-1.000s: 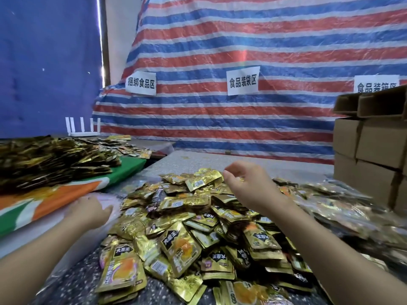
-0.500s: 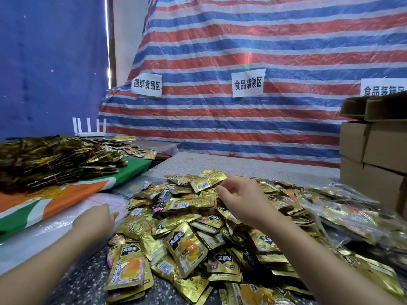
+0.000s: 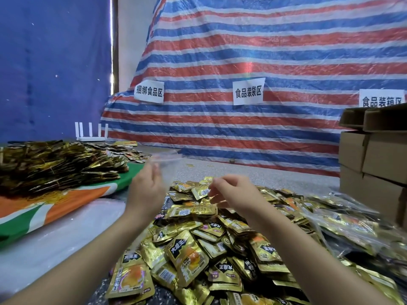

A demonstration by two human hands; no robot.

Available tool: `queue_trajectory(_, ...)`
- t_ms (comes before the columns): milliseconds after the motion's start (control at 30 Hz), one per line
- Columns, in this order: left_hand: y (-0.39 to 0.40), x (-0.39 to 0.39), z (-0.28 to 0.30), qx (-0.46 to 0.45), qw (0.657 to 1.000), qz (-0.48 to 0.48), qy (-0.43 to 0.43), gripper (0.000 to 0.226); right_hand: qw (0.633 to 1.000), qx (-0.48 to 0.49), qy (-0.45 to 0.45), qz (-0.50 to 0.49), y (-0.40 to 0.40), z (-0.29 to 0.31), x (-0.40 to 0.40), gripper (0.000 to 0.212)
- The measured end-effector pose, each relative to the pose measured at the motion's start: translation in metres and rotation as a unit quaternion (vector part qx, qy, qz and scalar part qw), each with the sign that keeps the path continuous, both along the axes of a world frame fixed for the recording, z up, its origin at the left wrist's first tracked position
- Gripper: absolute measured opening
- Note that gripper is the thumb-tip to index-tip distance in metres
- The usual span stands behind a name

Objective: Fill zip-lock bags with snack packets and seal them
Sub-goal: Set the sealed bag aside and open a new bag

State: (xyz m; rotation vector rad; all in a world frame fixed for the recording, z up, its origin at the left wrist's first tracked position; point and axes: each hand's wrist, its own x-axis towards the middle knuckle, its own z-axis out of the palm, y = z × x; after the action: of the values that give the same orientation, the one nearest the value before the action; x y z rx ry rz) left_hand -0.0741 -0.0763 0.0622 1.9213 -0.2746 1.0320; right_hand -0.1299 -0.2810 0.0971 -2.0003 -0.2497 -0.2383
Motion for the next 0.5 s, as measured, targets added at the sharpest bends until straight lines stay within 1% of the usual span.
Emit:
queue_trajectory(67, -0.027, -0.018, 0.008, -0.02, 0.997, -0.068, -0.031, 0.039, 0.994, 0.094, 0.051, 0.023, 0.002, 0.009, -0.003, 0.034)
queue_trajectory(133, -0.05, -0.036, 0.009, -0.019, 0.991, -0.12, -0.06, 0.043, 0.978, 0.185, 0.089, 0.025, 0.003, 0.017, -0.007, 0.041)
queue_trajectory(167, -0.061, -0.044, 0.007, -0.007, 0.987, -0.141, -0.082, 0.042, 0.968, 0.227, 0.104, 0.025, 0.002, 0.02, -0.01, 0.046)
queue_trajectory(233, -0.078, -0.057, 0.001, 0.05, 0.973, -0.189, -0.125, 0.042, 0.951, 0.283, 0.121, 0.028, -0.004, 0.024, -0.015, 0.055)
queue_trajectory(267, -0.084, -0.06, -0.003, 0.088, 0.963, -0.209, -0.143, 0.041, 0.948, 0.294, 0.123, 0.026, -0.008, 0.025, -0.017, 0.055)
queue_trajectory(300, -0.089, -0.062, -0.006, 0.124, 0.954, -0.223, -0.158, 0.041, 0.947, 0.297, 0.121, 0.016, -0.013, 0.026, -0.02, 0.051)
queue_trajectory(367, -0.094, -0.062, -0.012, 0.192, 0.936, -0.227, -0.187, 0.041, 0.953, 0.279, 0.112, -0.028, -0.021, 0.029, -0.023, 0.037)
queue_trajectory(433, -0.096, -0.059, -0.014, 0.253, 0.925, -0.199, -0.202, 0.042, 0.965, 0.233, 0.096, -0.075, -0.028, 0.029, -0.021, 0.029)
queue_trajectory(500, -0.097, -0.059, -0.015, 0.287, 0.92, -0.182, -0.197, 0.044, 0.977, 0.174, 0.072, -0.103, -0.036, 0.027, -0.02, 0.024)
